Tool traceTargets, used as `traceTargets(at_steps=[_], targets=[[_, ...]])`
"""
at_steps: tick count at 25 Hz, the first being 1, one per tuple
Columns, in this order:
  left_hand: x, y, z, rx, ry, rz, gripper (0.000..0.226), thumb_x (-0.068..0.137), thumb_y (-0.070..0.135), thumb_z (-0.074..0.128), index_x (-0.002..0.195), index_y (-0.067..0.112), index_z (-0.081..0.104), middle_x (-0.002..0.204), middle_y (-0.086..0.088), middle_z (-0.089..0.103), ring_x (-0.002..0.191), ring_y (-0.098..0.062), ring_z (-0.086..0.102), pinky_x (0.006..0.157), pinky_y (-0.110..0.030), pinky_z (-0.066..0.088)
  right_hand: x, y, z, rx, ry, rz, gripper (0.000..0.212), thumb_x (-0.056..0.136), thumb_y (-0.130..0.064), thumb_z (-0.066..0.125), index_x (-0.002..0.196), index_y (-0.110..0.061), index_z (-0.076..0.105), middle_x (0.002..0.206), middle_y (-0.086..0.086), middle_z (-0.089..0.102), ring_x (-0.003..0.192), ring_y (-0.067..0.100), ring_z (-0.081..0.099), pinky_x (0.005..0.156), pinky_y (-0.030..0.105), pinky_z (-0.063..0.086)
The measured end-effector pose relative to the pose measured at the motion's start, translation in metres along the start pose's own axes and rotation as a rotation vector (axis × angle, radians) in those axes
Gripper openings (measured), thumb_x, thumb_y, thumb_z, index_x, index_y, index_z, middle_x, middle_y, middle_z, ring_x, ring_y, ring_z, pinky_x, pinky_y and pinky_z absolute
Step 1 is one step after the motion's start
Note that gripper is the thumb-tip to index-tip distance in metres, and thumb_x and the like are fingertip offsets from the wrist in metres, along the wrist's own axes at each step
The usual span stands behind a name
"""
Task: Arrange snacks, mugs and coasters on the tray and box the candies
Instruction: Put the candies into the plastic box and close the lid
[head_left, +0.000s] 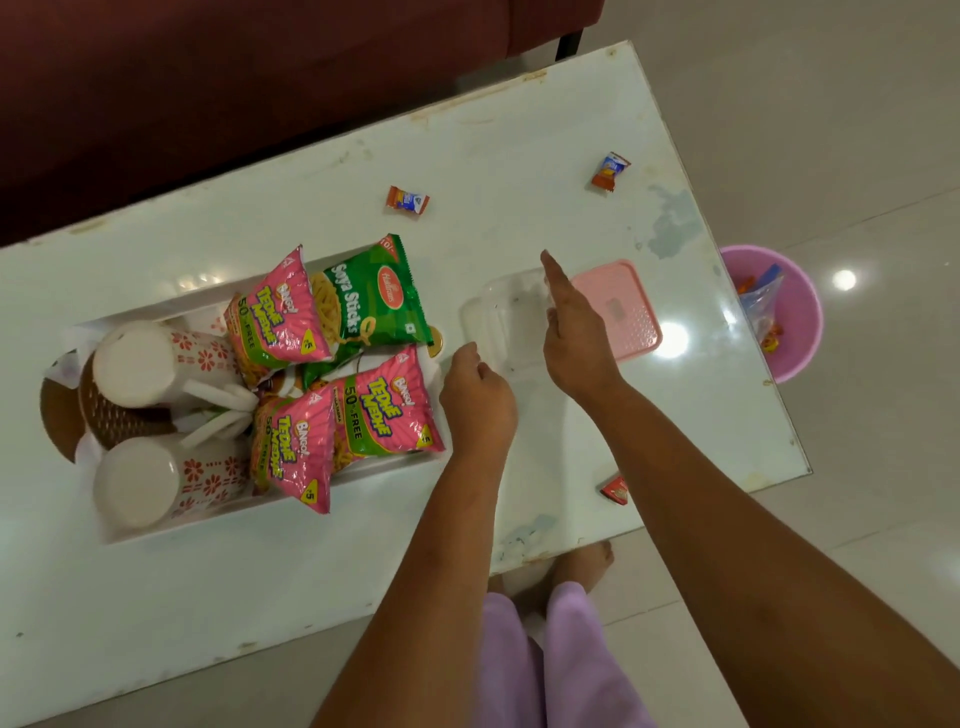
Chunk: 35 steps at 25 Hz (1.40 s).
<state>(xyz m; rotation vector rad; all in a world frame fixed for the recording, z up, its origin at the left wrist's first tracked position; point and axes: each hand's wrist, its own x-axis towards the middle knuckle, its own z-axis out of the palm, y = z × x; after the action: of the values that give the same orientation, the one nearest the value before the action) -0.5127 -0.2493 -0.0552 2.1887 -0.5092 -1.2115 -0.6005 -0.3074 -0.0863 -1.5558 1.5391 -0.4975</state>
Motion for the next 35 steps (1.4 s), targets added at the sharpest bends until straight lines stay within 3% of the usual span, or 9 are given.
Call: traceTargets(at_steps=[4,8,14,17,19,23,27,31,35], targets=[[-0.023,-0.006,-0.006,0.225,0.081,0.325,0.041,0.091,0.007,0.05,0.132,0.007,0.047,0.132,-0.012,0.055,0.125,-0.026,0.048,0.103,-0.032,0.039,-0.004,0.0,0.002,-0.04,0.032,-0.03,0.055,0.097,-0.004,0.034,0.148,-0.015,0.017,0.149,0.011,0.036,0.134,0.027,0.037,0.111,0.028,0.023],[-0.051,-0.033,-0.022,0.365,0.189,0.558,0.031,0.084,0.002,0.056,0.114,0.012,0.058,0.114,-0.008,0.063,0.11,-0.024,0.052,0.089,-0.031,0.044,-0.033,-0.001,-0.003,-0.075,0.1,0.03,0.055,0.097,-0.015,0.041,0.148,-0.013,0.02,0.15,0.008,0.035,0.137,0.027,0.034,0.112,0.036,0.026],[-0.089,-0.097,-0.044,0.598,0.225,0.429,0.037,0.075,0.002,0.058,0.108,0.016,0.06,0.108,-0.005,0.064,0.105,-0.028,0.054,0.085,-0.042,0.047,-0.135,0.01,0.008,-0.408,0.266,0.271,0.05,0.089,-0.012,0.05,0.138,-0.018,0.039,0.138,0.006,0.047,0.126,0.031,0.041,0.098,0.043,0.042],[-0.09,-0.114,-0.048,0.672,0.18,0.363,0.041,0.077,0.003,0.059,0.116,0.015,0.056,0.12,-0.006,0.058,0.114,-0.028,0.048,0.086,-0.04,0.047,-0.152,0.026,0.003,-0.401,0.255,0.478,0.049,0.089,-0.01,0.051,0.136,-0.019,0.039,0.142,0.006,0.039,0.127,0.035,0.035,0.095,0.044,0.045],[-0.085,-0.118,-0.047,0.654,0.135,0.294,0.04,0.082,0.001,0.057,0.119,0.016,0.053,0.126,-0.006,0.052,0.118,-0.027,0.042,0.082,-0.038,0.048,-0.151,0.032,0.0,-0.366,0.243,0.507,0.047,0.09,-0.009,0.05,0.135,-0.018,0.04,0.141,0.007,0.037,0.126,0.035,0.035,0.094,0.044,0.046],[-0.078,-0.119,-0.042,0.682,0.101,0.281,0.041,0.085,-0.004,0.053,0.118,0.019,0.052,0.126,-0.007,0.049,0.115,-0.026,0.043,0.075,-0.036,0.049,-0.143,0.036,0.0,-0.335,0.269,0.48,0.041,0.089,-0.001,0.047,0.128,-0.015,0.046,0.135,0.009,0.041,0.121,0.034,0.039,0.086,0.036,0.046],[-0.072,-0.109,-0.036,0.604,0.066,0.325,0.036,0.085,0.0,0.055,0.118,0.017,0.054,0.117,-0.008,0.059,0.11,-0.026,0.051,0.081,-0.036,0.048,-0.135,0.024,0.0,-0.174,0.334,0.455,0.043,0.086,0.009,0.042,0.122,-0.012,0.052,0.129,0.01,0.047,0.111,0.029,0.05,0.088,0.028,0.042],[-0.072,-0.081,-0.028,0.33,0.045,0.356,0.03,0.084,0.006,0.064,0.112,0.013,0.055,0.103,-0.009,0.069,0.093,-0.023,0.065,0.075,-0.029,0.052,-0.104,-0.012,-0.004,0.005,0.477,0.202,0.035,0.084,0.006,0.054,0.116,-0.008,0.057,0.118,0.011,0.055,0.099,0.015,0.057,0.089,0.022,0.048],[-0.064,-0.039,-0.026,0.068,0.136,0.445,0.025,0.084,0.012,0.066,0.105,0.01,0.054,0.093,-0.003,0.07,0.078,-0.015,0.068,0.065,-0.02,0.053,-0.057,-0.039,0.0,-0.01,0.386,0.007,0.03,0.081,0.009,0.054,0.106,-0.007,0.061,0.11,0.01,0.057,0.087,0.01,0.053,0.081,0.019,0.049]])
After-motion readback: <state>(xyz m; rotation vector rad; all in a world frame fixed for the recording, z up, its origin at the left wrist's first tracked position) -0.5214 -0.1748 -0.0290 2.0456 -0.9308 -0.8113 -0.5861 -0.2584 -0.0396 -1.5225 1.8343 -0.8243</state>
